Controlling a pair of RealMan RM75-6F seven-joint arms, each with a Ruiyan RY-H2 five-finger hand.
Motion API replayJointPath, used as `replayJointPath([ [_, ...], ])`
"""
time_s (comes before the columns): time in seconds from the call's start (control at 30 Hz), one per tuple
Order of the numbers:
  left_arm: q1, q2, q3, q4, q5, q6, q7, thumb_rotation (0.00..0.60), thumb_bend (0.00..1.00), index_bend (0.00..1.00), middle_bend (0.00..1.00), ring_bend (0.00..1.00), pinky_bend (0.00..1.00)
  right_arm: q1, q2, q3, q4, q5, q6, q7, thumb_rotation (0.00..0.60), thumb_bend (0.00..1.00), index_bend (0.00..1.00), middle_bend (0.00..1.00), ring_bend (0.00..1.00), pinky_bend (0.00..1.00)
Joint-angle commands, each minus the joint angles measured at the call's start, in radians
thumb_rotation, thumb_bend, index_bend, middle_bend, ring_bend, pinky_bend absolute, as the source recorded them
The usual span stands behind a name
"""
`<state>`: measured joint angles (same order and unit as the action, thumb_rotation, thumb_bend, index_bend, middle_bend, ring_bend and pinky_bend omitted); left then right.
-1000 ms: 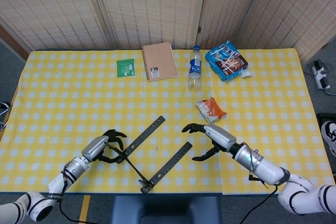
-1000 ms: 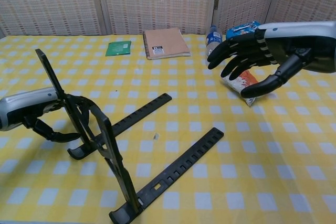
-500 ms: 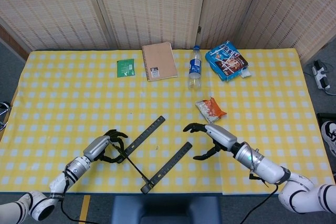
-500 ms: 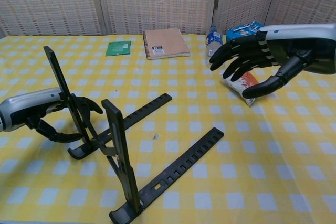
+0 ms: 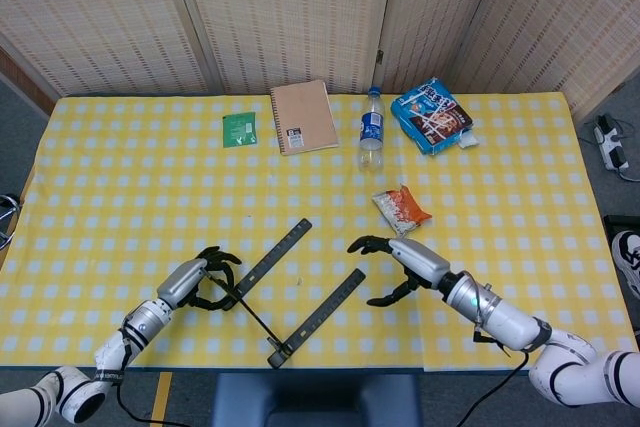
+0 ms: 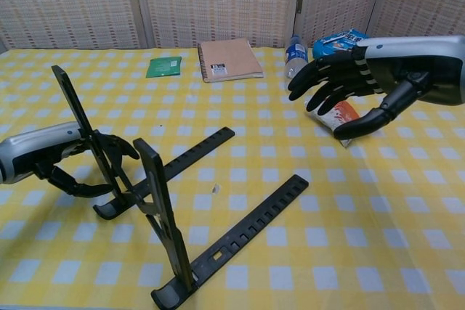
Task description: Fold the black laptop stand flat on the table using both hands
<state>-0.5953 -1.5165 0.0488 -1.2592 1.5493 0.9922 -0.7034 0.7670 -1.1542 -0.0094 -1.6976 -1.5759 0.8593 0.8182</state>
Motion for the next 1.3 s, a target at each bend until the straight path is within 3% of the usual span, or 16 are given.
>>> replayJointPath([
  [0.03, 0.000, 0.003, -0.001, -0.007, -0.002, 0.000, 0.004, 0.600, 0.38, 0.56, 0.28, 0.19, 0.06, -0.001, 0.001, 0.000, 0.000, -0.002, 0.000, 0.002, 0.521, 0.16, 0.25, 0.22, 0.23, 0.20],
  [0.23, -0.016, 0.027, -0.017, -0.054, -0.034, -0.043, 0.051, 0.600, 0.38, 0.35, 0.25, 0.12, 0.04, -0.004, 0.006, -0.001, 0.000, -0.010, 0.008, 0.010, 0.522, 0.16, 0.25, 0.22, 0.23, 0.20],
  [0.4, -0.026, 0.037, -0.061, -0.105, -0.091, -0.059, 0.120, 0.600, 0.38, 0.20, 0.19, 0.06, 0.00, -0.010, 0.014, -0.003, -0.001, -0.021, 0.021, 0.021, 0.521, 0.16, 0.25, 0.22, 0.23, 0.20],
  [0.67, -0.076, 0.043, -0.140, -0.163, -0.181, -0.114, 0.247, 0.600, 0.38, 0.15, 0.14, 0.00, 0.00, -0.026, 0.045, 0.005, -0.025, -0.050, 0.081, 0.038, 0.521, 0.16, 0.25, 0.22, 0.23, 0.20],
  [0.87, -0.089, 0.074, -0.171, -0.191, -0.199, -0.105, 0.311, 0.600, 0.38, 0.13, 0.13, 0.00, 0.00, -0.048, 0.082, 0.012, -0.061, -0.067, 0.136, -0.013, 0.526, 0.16, 0.24, 0.22, 0.23, 0.20],
  [1.07, -0.081, 0.102, -0.151, -0.166, -0.199, -0.081, 0.467, 0.600, 0.37, 0.14, 0.13, 0.00, 0.00, -0.046, 0.061, -0.012, -0.066, -0.063, 0.068, -0.294, 0.600, 0.16, 0.23, 0.23, 0.25, 0.23],
  [1.13, -0.073, 0.101, -0.143, -0.153, -0.201, -0.067, 0.514, 0.600, 0.37, 0.14, 0.13, 0.00, 0.00, -0.048, 0.036, -0.011, -0.055, -0.046, 0.051, -0.421, 0.600, 0.16, 0.23, 0.26, 0.30, 0.30],
  [1.2, -0.061, 0.100, -0.134, -0.143, -0.204, -0.051, 0.555, 0.600, 0.37, 0.14, 0.12, 0.00, 0.00, -0.056, -0.006, -0.003, -0.037, -0.019, 0.045, -0.580, 0.600, 0.16, 0.25, 0.34, 0.40, 0.43],
  [1.3, -0.041, 0.103, -0.123, -0.143, -0.206, -0.030, 0.580, 0.600, 0.37, 0.14, 0.12, 0.00, 0.00, -0.069, -0.082, 0.012, -0.009, 0.039, 0.045, -0.784, 0.600, 0.16, 0.34, 0.48, 0.56, 0.62],
])
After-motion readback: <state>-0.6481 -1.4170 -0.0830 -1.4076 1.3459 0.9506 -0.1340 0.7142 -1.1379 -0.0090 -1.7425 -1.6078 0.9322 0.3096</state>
